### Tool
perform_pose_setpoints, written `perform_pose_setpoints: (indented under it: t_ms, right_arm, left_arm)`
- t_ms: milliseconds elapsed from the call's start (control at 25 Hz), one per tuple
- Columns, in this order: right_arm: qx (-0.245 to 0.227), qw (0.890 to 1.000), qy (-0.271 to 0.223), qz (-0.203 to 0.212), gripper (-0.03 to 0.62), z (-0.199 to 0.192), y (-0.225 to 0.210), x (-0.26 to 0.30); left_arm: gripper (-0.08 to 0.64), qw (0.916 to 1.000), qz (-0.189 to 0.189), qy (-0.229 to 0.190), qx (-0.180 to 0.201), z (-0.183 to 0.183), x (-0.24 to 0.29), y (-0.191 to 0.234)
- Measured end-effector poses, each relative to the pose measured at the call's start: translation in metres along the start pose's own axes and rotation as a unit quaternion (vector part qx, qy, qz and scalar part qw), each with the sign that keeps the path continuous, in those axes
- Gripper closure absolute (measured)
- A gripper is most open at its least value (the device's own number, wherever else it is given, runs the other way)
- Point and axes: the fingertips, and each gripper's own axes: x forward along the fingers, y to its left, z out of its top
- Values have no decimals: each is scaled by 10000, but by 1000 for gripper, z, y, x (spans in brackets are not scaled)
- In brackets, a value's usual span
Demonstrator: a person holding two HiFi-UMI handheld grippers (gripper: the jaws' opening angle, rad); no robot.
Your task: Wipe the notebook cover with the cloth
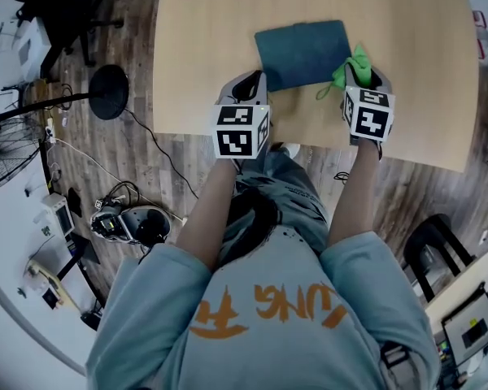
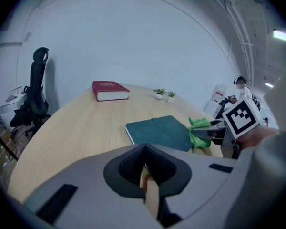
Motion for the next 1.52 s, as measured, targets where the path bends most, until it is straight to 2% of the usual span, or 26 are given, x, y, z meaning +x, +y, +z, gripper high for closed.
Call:
perform_pose_setpoints:
  t_ms: [80,200,480,600,840,1160,1520]
  right_arm:
    - [-51,9999,65,-136,456,2,-1,-4]
    - [-43,9999,-149,30,456,19,10,-10]
    - [-504,9916,-549,1061,456,68,88,-10]
    - [-827,9835,-554,1513,456,78,124,-8]
    - [-1395,9653,-373,2178,456,77,180,1]
    - [-1892,9556,25,2257,456,59,205,21]
    - [-1706,9604,-20,2202,454,58,189,29]
  left_arm:
    - [541,10000,38,-21,-81,2,-1,3]
    - [541,9996,76,-84,-243,8,0,6]
    - [541,9977,331,-172,-567,9,-6,37]
    - [541,9961,427,-221,-741,13,-8,46]
    - [541,9961,430,-226,-734,15,-8,48]
    - [541,9941,541,-28,-937,3,-6,64]
    - [541,9957,428,62,-824,6,5,53]
